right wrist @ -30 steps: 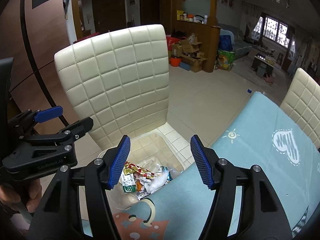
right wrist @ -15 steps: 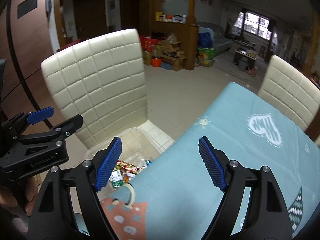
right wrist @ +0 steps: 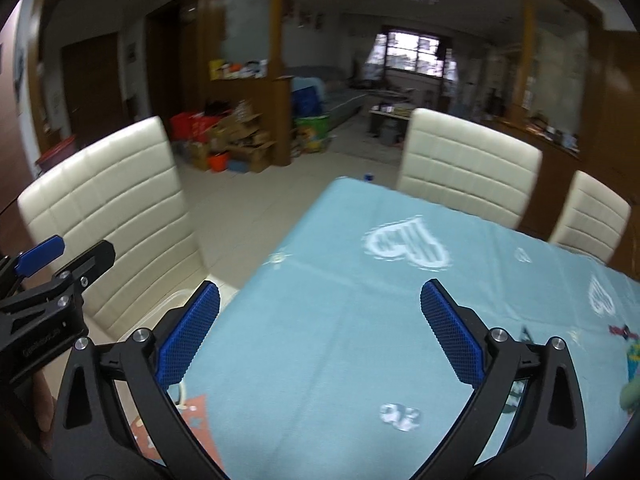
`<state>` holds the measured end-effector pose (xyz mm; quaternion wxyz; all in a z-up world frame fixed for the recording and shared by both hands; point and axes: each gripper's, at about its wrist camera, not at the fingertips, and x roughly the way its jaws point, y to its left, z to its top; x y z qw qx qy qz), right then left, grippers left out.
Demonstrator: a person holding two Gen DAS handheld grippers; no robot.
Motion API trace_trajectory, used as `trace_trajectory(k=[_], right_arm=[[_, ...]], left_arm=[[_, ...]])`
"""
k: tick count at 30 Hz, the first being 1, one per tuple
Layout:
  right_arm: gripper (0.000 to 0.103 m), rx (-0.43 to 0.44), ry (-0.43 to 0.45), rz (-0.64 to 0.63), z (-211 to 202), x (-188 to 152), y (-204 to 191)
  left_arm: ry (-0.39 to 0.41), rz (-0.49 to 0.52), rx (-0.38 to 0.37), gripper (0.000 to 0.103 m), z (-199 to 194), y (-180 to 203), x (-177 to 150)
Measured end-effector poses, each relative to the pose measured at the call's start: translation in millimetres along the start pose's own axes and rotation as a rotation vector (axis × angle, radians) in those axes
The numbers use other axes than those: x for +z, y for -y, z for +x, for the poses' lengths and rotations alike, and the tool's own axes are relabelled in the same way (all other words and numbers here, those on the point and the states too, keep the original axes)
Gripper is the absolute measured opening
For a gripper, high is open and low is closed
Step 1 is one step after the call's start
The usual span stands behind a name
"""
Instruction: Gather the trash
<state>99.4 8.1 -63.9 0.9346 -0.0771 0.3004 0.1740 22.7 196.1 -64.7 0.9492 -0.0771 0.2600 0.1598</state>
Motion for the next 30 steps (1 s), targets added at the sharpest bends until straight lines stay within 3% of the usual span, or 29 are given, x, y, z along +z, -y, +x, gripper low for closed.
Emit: trace_trajectory(k=[13,30], right_arm=[[0.1,-0.119,0.033,0.095,-36.1,-5.7,53.3],[0.1,-0.098,0.041,0.132,-48.8,-12.3,71.9]], left_arm=[[0.028,0.136,-0.096,0.083,-10.9,61.8,2.6],[0.031,0.164,-0.106,0.083,-25.1,79.5,-1.1]])
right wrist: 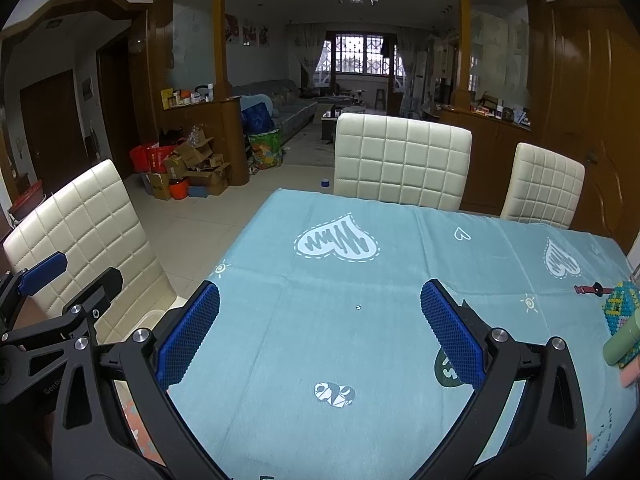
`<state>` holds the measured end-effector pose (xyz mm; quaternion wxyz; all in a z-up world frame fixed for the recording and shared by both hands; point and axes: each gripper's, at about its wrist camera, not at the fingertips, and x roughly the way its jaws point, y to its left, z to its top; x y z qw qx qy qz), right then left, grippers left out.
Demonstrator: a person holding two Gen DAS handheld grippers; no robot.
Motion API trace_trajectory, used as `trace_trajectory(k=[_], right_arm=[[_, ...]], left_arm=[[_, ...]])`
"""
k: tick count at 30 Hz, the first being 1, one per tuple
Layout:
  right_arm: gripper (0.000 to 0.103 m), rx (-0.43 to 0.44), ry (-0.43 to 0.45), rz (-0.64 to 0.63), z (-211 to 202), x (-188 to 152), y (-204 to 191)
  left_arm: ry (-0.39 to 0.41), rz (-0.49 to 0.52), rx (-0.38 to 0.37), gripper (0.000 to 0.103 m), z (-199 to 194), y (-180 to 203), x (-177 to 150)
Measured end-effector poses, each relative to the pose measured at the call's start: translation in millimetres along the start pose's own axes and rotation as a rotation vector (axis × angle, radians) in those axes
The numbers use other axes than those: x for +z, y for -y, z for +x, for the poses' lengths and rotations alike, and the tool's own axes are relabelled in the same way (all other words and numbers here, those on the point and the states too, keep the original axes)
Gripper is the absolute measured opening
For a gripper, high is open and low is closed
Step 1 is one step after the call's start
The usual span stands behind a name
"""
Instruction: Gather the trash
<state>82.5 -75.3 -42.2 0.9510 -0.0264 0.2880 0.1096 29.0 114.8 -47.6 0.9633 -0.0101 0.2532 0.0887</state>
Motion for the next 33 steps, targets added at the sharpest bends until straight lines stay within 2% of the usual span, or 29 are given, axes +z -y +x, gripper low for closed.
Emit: trace_trajectory(k=[33], right_arm=[[0.1,-0.027,0.019,0.003,-15.2,0.6,12.4]], left_arm=[[0.023,-0.01,-0.007,0.083,-13.4,7.7,1.5]])
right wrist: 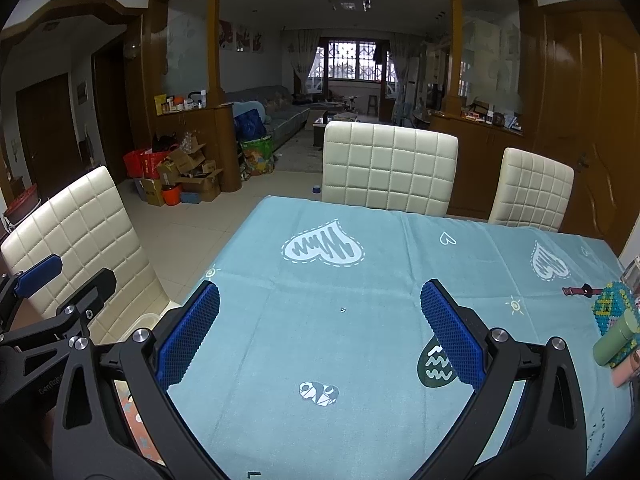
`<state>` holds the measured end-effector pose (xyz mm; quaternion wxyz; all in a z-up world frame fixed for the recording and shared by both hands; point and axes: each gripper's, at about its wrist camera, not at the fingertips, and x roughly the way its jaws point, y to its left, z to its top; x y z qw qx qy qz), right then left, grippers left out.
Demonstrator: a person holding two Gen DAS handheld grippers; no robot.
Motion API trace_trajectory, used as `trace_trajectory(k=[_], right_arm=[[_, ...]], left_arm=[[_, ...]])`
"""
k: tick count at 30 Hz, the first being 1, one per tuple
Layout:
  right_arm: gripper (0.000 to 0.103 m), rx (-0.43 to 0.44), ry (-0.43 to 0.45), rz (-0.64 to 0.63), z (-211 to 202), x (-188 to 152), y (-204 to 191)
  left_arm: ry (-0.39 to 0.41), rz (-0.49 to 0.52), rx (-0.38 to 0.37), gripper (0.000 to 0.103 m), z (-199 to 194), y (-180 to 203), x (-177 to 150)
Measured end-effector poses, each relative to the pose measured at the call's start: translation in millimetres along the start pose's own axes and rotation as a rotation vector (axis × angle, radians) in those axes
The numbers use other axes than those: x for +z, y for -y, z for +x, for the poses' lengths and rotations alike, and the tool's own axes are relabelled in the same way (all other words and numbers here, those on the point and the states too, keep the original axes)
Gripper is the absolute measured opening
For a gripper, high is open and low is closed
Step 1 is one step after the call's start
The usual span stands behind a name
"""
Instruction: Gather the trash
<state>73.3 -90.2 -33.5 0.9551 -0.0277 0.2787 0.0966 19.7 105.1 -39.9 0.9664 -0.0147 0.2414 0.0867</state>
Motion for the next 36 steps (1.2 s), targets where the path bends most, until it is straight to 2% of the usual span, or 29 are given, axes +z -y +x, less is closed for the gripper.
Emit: trace_trajectory(k=[20,36], right_arm=[[0.1,-0.011,-0.005,0.012,0.3,4.4,4.5],[0.1,-0.015,-0.012,0.027,4.0,0.7,9.0]], left_arm=[[-0.037,-0.013,-0.017,0.083,7.7,1.8,0.4],[-0.038,0.001,-0.032,0.083,11.4,7.7,0.0]])
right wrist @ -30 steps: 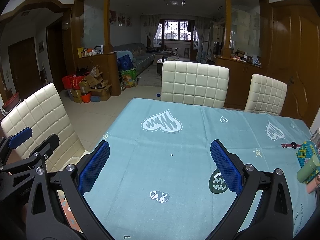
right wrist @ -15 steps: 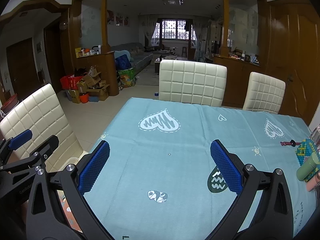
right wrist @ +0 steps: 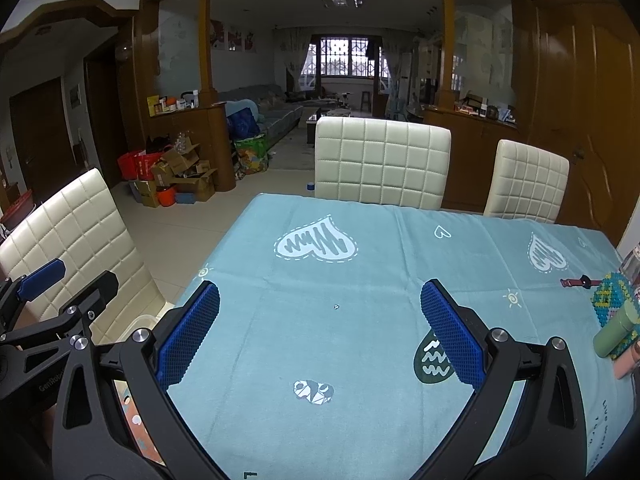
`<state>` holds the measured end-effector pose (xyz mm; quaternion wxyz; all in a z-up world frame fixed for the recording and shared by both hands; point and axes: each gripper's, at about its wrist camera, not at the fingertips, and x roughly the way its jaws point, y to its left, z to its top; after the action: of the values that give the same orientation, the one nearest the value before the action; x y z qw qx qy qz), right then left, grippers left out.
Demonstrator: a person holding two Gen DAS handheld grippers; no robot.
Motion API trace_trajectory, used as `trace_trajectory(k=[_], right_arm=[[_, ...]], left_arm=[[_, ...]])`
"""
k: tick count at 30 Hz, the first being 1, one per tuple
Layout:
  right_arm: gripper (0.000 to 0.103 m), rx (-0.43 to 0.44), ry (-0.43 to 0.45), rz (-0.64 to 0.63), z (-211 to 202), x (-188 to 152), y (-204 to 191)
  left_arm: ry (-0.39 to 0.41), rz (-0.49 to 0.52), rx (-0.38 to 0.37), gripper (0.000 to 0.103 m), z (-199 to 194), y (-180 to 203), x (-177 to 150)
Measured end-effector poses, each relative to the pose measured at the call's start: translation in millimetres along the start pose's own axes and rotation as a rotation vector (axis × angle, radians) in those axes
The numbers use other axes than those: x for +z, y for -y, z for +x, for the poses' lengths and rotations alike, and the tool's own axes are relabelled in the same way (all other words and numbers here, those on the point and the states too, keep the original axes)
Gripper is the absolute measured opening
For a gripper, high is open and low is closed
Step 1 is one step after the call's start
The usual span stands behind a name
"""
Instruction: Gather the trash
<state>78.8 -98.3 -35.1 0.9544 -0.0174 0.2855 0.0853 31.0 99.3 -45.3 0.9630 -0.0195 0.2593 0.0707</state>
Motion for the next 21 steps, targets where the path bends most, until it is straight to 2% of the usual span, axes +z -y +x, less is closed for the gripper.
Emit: trace_trajectory(k=[21], right_arm=[[0.1,-0.001,0.001,-0.002,0.9,-0.7,1.1]], left_arm=[[0.0,0.004,-0.003,0.083,1.8,3.4,0.7]])
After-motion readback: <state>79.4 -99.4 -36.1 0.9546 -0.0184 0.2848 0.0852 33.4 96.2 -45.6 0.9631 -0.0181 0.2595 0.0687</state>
